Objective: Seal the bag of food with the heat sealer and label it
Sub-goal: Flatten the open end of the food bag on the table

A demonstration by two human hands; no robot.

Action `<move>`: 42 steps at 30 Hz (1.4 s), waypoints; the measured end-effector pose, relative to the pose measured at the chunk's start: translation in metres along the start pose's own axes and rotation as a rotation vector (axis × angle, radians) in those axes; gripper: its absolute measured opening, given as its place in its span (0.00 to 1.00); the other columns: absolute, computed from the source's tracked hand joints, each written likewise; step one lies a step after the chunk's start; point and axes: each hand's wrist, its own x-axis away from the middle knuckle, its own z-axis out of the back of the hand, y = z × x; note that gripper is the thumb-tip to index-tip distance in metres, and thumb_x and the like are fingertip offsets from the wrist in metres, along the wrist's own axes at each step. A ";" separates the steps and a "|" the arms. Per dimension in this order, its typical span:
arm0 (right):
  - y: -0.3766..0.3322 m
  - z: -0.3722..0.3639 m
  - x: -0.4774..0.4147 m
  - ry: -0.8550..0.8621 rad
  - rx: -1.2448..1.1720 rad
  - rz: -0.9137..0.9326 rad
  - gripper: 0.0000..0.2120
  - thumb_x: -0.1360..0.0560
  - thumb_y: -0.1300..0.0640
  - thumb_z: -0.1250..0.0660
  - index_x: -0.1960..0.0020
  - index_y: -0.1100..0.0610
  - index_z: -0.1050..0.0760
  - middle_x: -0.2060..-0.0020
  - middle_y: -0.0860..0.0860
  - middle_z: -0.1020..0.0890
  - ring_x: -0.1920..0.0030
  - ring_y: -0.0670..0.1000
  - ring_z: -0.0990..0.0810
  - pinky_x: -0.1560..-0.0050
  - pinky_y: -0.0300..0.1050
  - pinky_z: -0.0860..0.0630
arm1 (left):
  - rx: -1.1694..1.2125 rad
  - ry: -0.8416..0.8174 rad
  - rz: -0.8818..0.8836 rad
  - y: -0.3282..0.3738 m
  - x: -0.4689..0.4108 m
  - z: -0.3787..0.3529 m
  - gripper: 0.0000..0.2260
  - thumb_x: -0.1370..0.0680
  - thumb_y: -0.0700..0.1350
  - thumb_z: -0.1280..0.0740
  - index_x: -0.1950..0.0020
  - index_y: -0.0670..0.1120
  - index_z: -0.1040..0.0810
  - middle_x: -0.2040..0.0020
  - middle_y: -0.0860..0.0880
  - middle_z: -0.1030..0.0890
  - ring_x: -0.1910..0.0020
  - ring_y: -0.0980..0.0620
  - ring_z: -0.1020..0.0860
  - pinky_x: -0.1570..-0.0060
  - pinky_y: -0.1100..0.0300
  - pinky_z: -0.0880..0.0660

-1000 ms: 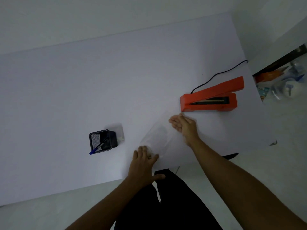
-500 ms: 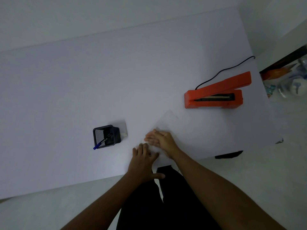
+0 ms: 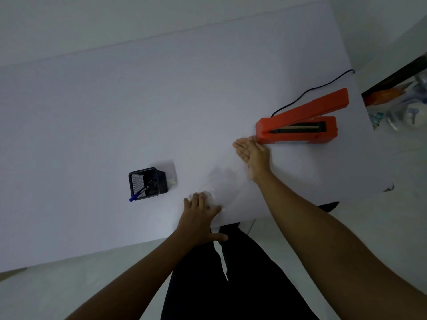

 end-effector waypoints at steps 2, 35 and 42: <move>0.000 0.001 0.005 0.013 -0.031 0.011 0.17 0.18 0.53 0.41 0.44 0.65 0.21 0.46 0.61 0.17 0.44 0.56 0.17 0.40 0.49 0.23 | -0.005 -0.006 0.002 0.000 -0.001 0.000 0.45 0.37 0.81 0.48 0.26 0.58 0.41 0.26 0.36 0.40 0.27 0.34 0.43 0.33 0.36 0.42; 0.024 0.014 0.059 -0.100 0.095 -0.011 0.18 0.17 0.54 0.42 0.44 0.67 0.21 0.48 0.61 0.16 0.45 0.57 0.17 0.41 0.48 0.22 | -0.038 -0.002 -0.001 0.000 -0.006 0.001 0.46 0.39 0.82 0.49 0.27 0.58 0.40 0.29 0.35 0.37 0.30 0.34 0.40 0.36 0.38 0.39; 0.064 -0.017 0.075 -0.370 0.268 -0.226 0.19 0.17 0.53 0.43 0.40 0.68 0.23 0.44 0.61 0.17 0.46 0.55 0.16 0.42 0.47 0.21 | -0.031 -0.035 -0.011 0.000 -0.005 0.002 0.46 0.38 0.81 0.49 0.25 0.58 0.42 0.26 0.35 0.40 0.27 0.34 0.43 0.33 0.37 0.41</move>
